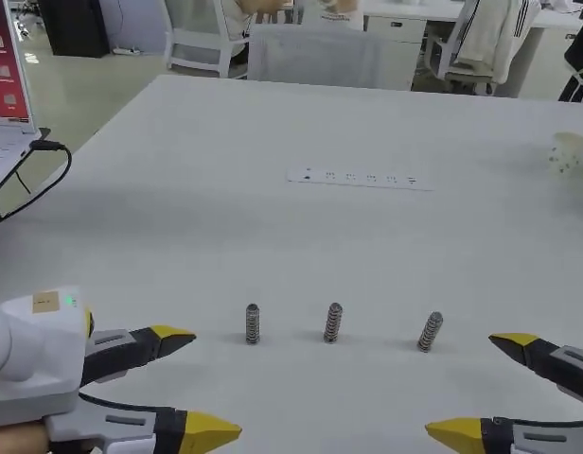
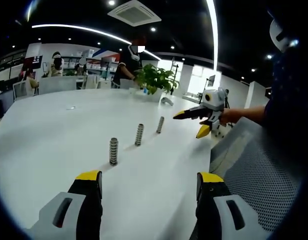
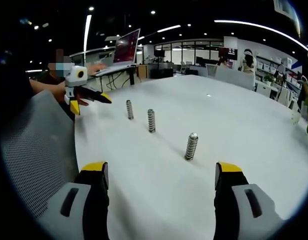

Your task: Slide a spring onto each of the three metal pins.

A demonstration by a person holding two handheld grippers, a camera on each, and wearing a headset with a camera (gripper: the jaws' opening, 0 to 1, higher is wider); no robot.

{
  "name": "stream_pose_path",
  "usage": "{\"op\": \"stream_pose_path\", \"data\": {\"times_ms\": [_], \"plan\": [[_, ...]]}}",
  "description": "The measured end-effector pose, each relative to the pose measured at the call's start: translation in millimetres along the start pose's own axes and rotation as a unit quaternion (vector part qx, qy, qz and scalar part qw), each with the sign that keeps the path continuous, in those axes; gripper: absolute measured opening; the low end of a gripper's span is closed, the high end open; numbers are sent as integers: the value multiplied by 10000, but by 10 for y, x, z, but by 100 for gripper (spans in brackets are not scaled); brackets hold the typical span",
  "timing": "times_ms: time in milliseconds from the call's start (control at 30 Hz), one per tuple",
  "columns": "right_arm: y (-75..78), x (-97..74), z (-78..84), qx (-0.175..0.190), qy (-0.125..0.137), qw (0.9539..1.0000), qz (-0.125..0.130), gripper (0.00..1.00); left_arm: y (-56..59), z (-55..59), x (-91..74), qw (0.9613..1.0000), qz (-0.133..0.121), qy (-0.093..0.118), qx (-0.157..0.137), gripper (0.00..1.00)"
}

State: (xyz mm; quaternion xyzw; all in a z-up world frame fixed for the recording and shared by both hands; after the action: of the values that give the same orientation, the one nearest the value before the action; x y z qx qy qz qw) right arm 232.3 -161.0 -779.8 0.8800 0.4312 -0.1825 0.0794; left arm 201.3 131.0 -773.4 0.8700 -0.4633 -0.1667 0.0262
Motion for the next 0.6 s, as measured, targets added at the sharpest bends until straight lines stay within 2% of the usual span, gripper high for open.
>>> {"op": "stream_pose_path", "data": {"times_ms": [600], "plan": [[-15,12,-58,-65,7,10000,-14,88,-6,-2,-7,10000,-15,-4,9,72]]}}
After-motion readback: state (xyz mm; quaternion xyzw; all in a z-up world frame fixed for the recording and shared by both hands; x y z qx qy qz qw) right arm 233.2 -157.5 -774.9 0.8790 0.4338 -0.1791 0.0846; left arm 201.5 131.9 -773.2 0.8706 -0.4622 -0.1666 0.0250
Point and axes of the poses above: the centre of the closed fingertips' face, and the gripper's own axes: x roughly forward along the fingers, y roughly to its right, z roughly out of its underside, the point moved 5 cm from there along -x, roughly backward along the fingers, and after that the axes turned 6 degrees about y, right-handed, at the moved point
